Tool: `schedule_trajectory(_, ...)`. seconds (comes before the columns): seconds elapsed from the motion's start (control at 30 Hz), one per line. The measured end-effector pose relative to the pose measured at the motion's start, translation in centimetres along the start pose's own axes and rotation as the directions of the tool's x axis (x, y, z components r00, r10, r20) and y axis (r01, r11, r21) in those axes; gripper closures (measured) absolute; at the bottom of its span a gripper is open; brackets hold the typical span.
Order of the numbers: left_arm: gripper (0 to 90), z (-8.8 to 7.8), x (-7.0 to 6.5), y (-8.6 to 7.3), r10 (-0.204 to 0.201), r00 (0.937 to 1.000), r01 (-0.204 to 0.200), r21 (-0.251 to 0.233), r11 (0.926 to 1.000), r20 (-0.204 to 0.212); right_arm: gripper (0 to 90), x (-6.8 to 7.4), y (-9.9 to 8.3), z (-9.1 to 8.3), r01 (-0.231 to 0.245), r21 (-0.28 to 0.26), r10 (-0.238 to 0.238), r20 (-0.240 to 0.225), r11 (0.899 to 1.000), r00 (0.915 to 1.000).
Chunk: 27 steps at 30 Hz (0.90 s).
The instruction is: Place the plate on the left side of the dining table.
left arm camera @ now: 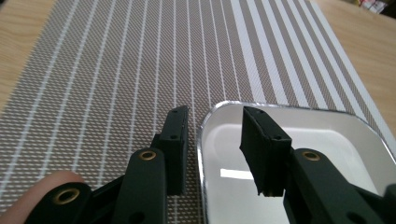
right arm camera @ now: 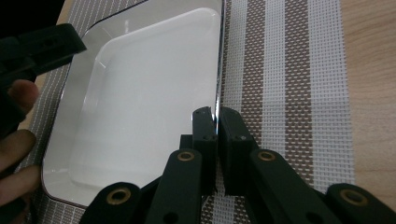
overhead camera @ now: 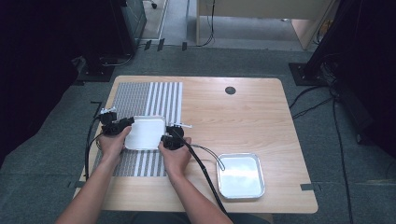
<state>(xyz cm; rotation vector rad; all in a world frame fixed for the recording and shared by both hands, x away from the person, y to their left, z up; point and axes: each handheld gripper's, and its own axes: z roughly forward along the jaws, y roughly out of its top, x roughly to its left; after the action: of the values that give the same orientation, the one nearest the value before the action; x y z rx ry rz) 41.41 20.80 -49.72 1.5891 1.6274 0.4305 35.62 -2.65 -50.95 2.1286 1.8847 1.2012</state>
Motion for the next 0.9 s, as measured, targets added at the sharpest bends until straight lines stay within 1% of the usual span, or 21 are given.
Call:
schedule_trajectory(0.03, 62.0, -0.1, 0.0, 0.0, 0.009, 1.0000, -0.009, -0.001, 1.0000, 0.003, 85.7, 0.0, 0.0, 0.0, -0.001, 0.000, 0.001, -0.003, 1.000, 1.0000)
schedule_trajectory(0.1, 59.8, -0.4, 0.1, 0.0, 0.031, 0.9995, -0.031, 0.005, 0.9995, -0.010, 83.3, -0.1, -0.1, 0.1, 0.001, -0.004, -0.002, -0.010, 1.000, 0.9999)
schedule_trajectory(0.17, 59.5, -1.1, 0.2, -0.2, 0.029, 0.9995, -0.029, 0.000, 0.9996, -0.014, 80.2, -0.3, -0.1, 0.0, 0.002, -0.011, -0.002, -0.014, 1.000, 0.9999)
schedule_trajectory(0.23, 60.5, -1.8, 0.4, -0.7, 0.014, 0.9997, -0.014, 0.001, 0.9999, -0.018, 79.9, -0.4, -0.1, -0.3, 0.007, -0.016, -0.007, -0.012, 1.000, 0.9999)
schedule_trajectory(0.3, 61.4, -2.5, 0.7, -1.2, 0.025, 0.9997, -0.025, 0.005, 0.9997, -0.007, 79.9, -0.5, -0.1, -0.6, 0.022, -0.019, -0.023, -0.016, 1.000, 0.9996)
schedule_trajectory(0.33, 61.7, -2.9, 0.8, -1.6, 0.029, 0.9995, -0.028, 0.005, 0.9996, -0.013, 79.7, -0.5, -0.1, -0.7, 0.033, -0.021, -0.034, -0.017, 0.999, 0.9993)
schedule_trajectory(0.47, 64.1, -4.5, 1.5, -2.7, 0.021, 0.9996, -0.022, 0.017, 0.9996, 0.020, 79.8, -0.5, -0.2, -1.2, 0.067, -0.020, -0.067, -0.023, 0.998, 0.9975)
schedule_trajectory(0.5, 64.0, -5.0, 1.5, -3.0, 0.022, 0.9992, -0.023, 0.011, 0.9997, 0.033, 79.8, -0.5, -0.3, -1.3, 0.080, -0.028, -0.081, -0.030, 0.996, 0.9963)
schedule_trajectory(0.53, 63.2, -5.4, 1.6, -3.3, 0.021, 0.9987, -0.021, 0.007, 0.9998, 0.045, 79.8, -0.4, -0.4, -1.4, 0.079, -0.021, -0.079, -0.033, 0.997, 0.9963)
schedule_trajectory(0.6, 63.3, -5.9, 1.6, -3.8, 0.009, 0.9977, -0.010, 0.016, 0.9998, 0.067, 80.1, -0.4, -0.5, -1.6, 0.094, -0.014, -0.094, -0.029, 0.995, 0.9951)
schedule_trajectory(0.63, 63.7, -6.1, 1.5, -4.0, 0.015, 0.9966, -0.017, 0.021, 0.9996, 0.081, 80.2, -0.4, -0.6, -1.6, 0.099, -0.012, -0.099, -0.023, 0.995, 0.9948)
schedule_trajectory(0.73, 65.6, -6.3, 0.8, -4.5, 0.053, 0.9968, -0.056, 0.049, 0.9972, 0.060, 80.8, -0.3, -0.7, -1.6, 0.092, -0.006, -0.092, -0.019, 0.996, 0.9956)
schedule_trajectory(0.77, 66.5, -6.2, 0.5, -4.7, 0.069, 0.9968, -0.072, 0.068, 0.9951, 0.039, 81.4, -0.3, -0.8, -1.5, 0.095, -0.005, -0.095, -0.020, 0.996, 0.9953)
schedule_trajectory(0.8, 67.9, -6.1, 0.1, -4.8, 0.084, 0.9962, -0.085, 0.078, 0.9933, 0.023, 82.0, -0.2, -0.8, -1.5, 0.092, 0.000, -0.092, -0.022, 0.996, 0.9955)
schedule_trajectory(0.87, 71.0, -5.9, -0.4, -5.0, 0.109, 0.9940, -0.109, 0.093, 0.9897, 0.006, 83.3, 0.1, -1.0, -1.4, 0.093, -0.003, -0.093, -0.011, 0.996, 0.9956)
schedule_trajectory(0.9, 73.1, -5.8, -0.5, -5.1, 0.119, 0.9929, -0.118, 0.097, 0.9882, 0.002, 83.8, 0.2, -1.0, -1.3, 0.086, -0.004, -0.086, -0.012, 0.996, 0.9963)
